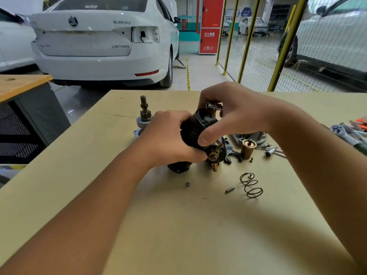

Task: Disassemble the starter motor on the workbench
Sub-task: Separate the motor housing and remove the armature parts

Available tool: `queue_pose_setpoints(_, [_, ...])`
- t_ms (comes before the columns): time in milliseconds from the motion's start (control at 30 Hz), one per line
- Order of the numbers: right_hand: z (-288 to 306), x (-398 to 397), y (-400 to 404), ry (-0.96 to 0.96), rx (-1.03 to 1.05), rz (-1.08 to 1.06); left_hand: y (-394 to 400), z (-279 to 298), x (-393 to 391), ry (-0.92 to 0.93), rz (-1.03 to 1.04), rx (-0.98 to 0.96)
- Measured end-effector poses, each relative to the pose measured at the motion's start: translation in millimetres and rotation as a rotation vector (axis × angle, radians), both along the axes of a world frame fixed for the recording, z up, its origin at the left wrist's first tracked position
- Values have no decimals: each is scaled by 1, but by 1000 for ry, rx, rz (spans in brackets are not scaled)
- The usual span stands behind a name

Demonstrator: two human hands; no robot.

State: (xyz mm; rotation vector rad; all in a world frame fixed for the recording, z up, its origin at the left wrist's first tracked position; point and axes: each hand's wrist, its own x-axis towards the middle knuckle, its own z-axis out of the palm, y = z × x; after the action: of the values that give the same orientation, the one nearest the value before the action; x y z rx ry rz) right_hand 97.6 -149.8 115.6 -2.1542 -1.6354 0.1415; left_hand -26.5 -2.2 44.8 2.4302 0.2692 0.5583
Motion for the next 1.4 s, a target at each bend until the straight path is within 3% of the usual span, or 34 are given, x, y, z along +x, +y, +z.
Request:
queue_pose_setpoints(200, [-4, -1, -13, 60, 30, -53, -8, -3, 4, -31, -6, 42])
queue_pose_setpoints(433, [10, -10, -4, -203, -146, -71, -10, -7, 6, -92, -22, 48])
queue_pose_setpoints(567, [15, -8, -5, -138, -173, -35, -11, -5, 7, -66, -65, 13])
queue_pose_setpoints(733, [6, -8, -10, -50, -56, -72, -10, -5, 6, -58, -52, 43])
queue_pose_setpoints(933, [14, -4, -9, 49, -144, -72, -8, -5, 7, -54, -81, 42])
queue_pose_setpoints(1267, [17, -3, -5, -47, -220, -85, -5, -5, 11, -1, -100, 48])
queue_pose_setpoints(1400, [16, -6, 0, -215, -182, -106, -2, -8, 10, -59, -82, 7])
